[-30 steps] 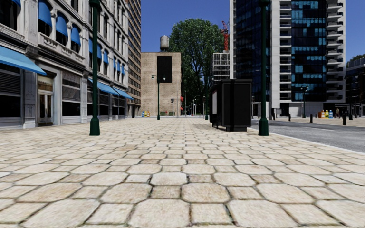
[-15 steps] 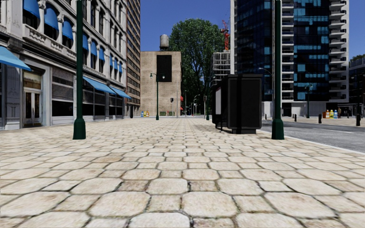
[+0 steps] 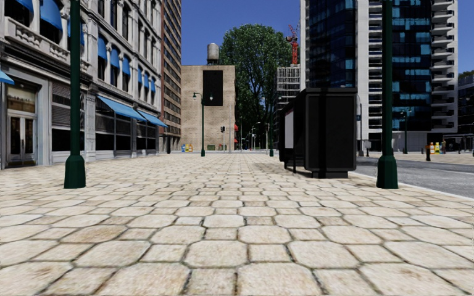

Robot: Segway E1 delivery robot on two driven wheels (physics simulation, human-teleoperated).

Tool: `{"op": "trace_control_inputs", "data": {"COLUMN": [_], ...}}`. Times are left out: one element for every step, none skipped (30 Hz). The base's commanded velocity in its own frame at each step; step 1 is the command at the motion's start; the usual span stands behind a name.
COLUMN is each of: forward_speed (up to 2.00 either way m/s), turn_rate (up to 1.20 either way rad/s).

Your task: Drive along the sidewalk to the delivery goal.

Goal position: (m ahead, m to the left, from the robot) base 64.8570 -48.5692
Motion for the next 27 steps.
{"op": "trace_control_inputs", "data": {"forward_speed": [2.0,2.0,2.0,2.0,2.0,2.0,2.0,2.0,2.0,2.0,2.0,2.0,2.0,2.0,2.0,2.0,2.0,2.0,2.0,2.0,2.0,2.0,2.0,2.0,2.0,2.0,2.0], "turn_rate": [0.0,0.0,0.0,0.0,0.0,0.0,0.0,0.0,0.0,0.0,0.0,0.0,0.0,0.0,0.0,0.0,0.0,0.0,0.0,0.0,0.0,0.0,0.0,0.0,0.0,0.0,0.0]}}
